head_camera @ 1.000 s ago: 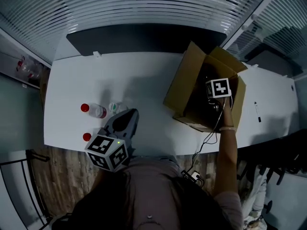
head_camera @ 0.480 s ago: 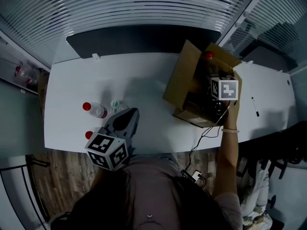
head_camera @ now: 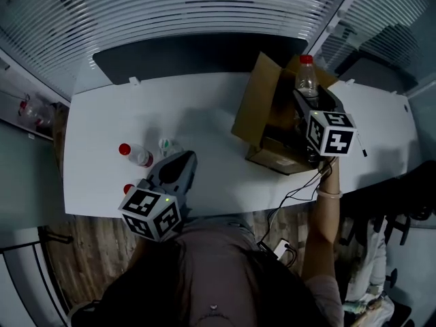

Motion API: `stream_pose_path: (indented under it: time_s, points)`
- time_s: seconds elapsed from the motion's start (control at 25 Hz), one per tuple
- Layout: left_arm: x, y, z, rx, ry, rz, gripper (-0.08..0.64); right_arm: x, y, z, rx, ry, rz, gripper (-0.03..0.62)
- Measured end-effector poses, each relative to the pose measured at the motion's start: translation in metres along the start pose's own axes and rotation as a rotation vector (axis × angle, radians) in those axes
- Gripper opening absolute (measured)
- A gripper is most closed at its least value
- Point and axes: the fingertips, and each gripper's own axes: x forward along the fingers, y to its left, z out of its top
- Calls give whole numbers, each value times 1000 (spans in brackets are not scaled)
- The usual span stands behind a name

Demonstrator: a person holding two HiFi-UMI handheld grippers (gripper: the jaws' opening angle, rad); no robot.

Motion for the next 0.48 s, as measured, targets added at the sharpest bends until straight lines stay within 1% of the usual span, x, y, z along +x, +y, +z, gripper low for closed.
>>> stream_pose_path:
  time_s: [0.24, 0.48]
  points:
    - [-5, 0, 4, 3, -20, -5, 9, -44, 30, 40, -2, -151, 51, 302]
    - [-11, 4, 7, 1, -34, 7, 9, -85, 62, 70, 28, -295, 124, 302]
